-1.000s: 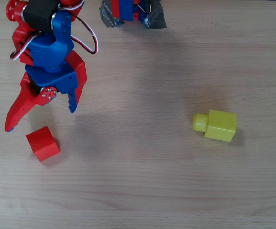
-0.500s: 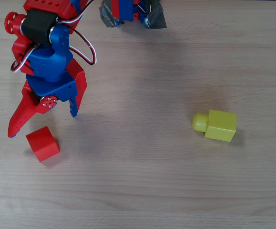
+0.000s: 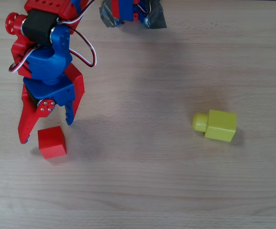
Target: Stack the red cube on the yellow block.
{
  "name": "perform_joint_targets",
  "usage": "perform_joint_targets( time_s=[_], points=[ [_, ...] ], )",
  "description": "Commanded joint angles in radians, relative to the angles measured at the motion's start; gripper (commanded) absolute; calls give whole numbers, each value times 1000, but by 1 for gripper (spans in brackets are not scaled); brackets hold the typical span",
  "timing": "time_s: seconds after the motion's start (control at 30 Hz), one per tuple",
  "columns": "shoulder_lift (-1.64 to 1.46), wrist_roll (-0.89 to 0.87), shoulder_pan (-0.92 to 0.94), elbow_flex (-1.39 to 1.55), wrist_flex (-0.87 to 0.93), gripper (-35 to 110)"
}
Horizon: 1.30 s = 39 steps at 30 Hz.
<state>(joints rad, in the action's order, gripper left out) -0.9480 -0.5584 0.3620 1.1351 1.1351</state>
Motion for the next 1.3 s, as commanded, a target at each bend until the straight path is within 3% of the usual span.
perform_joint_targets(
  time_s=[0.0,0.33,0.7,1.27],
  points=[
    [-74,8,-8,14,-49,38],
    [-92,-55,-35,28,-97,40],
    [-127,87,-109,103,-218,40],
    [-87,-9,-38,83,-222,33]
  ],
)
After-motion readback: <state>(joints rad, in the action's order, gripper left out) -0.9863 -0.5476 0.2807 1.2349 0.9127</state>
